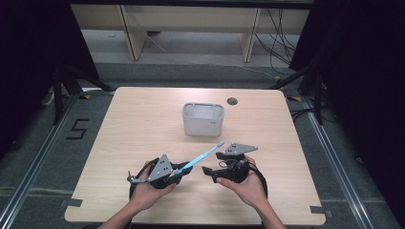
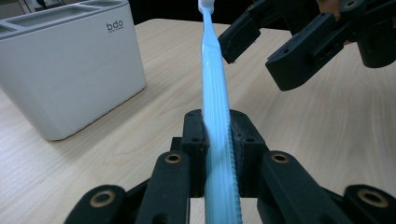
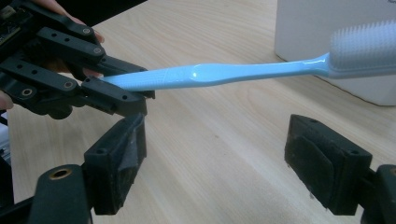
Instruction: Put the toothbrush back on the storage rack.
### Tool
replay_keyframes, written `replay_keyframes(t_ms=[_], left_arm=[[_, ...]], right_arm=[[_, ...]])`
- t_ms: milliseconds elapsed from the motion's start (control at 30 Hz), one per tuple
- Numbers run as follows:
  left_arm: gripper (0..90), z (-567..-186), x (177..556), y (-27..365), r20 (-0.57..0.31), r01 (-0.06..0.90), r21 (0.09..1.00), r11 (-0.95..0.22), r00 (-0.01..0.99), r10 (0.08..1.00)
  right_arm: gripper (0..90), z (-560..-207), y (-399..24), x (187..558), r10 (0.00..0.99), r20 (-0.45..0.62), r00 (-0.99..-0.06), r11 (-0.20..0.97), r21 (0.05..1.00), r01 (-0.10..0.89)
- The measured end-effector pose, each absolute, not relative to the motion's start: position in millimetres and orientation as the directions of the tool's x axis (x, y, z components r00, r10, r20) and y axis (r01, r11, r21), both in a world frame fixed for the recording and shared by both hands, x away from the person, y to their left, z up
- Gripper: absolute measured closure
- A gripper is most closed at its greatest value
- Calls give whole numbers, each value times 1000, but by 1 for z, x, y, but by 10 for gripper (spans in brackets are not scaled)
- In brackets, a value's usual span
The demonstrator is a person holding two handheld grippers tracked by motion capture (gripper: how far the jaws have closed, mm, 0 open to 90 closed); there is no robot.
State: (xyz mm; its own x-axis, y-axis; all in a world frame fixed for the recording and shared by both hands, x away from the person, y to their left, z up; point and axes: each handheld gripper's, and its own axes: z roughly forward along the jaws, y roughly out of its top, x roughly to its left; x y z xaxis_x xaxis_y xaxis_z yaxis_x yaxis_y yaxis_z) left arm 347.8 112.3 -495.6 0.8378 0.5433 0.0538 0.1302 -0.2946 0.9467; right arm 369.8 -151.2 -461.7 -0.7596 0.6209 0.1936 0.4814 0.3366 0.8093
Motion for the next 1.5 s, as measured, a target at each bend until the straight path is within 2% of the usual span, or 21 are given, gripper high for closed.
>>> replay_keyframes(t_ms=[67,100,167,200,367,400,1000,1067,1500], left_arm=[[776,-495,348,113,54,131,947,-294,836,547],[776,-495,349,113,55,130,947,-294,835,548],[776,-496,349,113,52,131,949,-287,832,553],[776,-496,350,113,52,131,950,-284,831,554],[776,-495,350,114,51,130,952,-279,826,561],[776,-495,350,114,50,131,952,-277,827,561],[776,-495,351,113,37,133,958,-253,820,571],[776,-495,351,113,37,133,959,-252,820,571],[776,-496,351,112,37,131,959,-250,819,572]], right_arm=[[217,-463,-150,374,606,176,-776,338,825,452],[217,-462,-149,373,612,205,-764,322,818,477],[218,-461,-149,374,613,178,-770,329,829,453],[217,-460,-148,373,620,216,-754,305,819,486],[217,-459,-147,378,610,197,-768,303,837,455],[217,-458,-147,377,622,225,-750,286,827,484],[213,-455,-141,386,616,214,-758,275,844,461],[212,-455,-139,386,610,243,-754,260,838,480],[191,-453,-137,389,607,265,-749,237,839,489]])
